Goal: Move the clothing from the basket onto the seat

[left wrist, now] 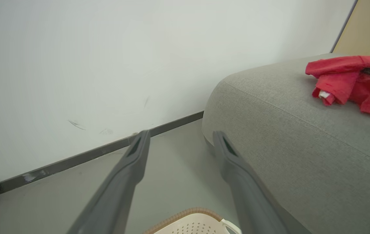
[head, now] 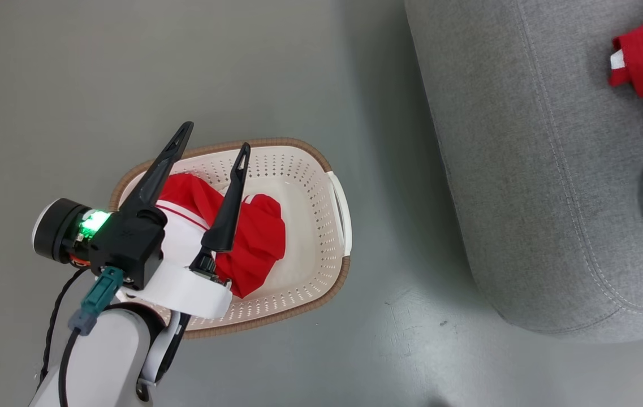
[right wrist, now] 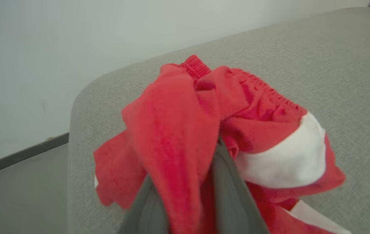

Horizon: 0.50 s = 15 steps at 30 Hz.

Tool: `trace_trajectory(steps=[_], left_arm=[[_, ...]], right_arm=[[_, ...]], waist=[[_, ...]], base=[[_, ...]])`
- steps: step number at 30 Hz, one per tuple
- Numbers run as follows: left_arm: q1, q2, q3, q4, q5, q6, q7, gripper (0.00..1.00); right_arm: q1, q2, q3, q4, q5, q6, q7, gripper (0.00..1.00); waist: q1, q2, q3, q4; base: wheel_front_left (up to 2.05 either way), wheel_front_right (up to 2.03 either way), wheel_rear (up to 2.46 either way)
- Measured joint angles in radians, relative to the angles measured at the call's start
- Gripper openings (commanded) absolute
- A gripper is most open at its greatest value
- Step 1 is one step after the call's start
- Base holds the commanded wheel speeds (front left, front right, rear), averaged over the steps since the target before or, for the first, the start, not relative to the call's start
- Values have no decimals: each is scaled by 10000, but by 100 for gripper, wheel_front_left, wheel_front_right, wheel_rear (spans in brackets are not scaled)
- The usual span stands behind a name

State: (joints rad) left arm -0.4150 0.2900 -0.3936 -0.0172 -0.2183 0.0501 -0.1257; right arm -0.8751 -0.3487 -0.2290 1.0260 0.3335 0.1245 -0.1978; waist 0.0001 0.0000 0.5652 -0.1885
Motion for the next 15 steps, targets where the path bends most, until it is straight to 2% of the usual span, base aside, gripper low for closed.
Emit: trace_trajectory(steps=[15], left_arm=[[7,-184,-2,648,-257,-4,-447,100]], right_arm=[[345,510,746,330,105,0,-226,100]], waist=[[0,0,-500,-184]], base=[[0,0,0]])
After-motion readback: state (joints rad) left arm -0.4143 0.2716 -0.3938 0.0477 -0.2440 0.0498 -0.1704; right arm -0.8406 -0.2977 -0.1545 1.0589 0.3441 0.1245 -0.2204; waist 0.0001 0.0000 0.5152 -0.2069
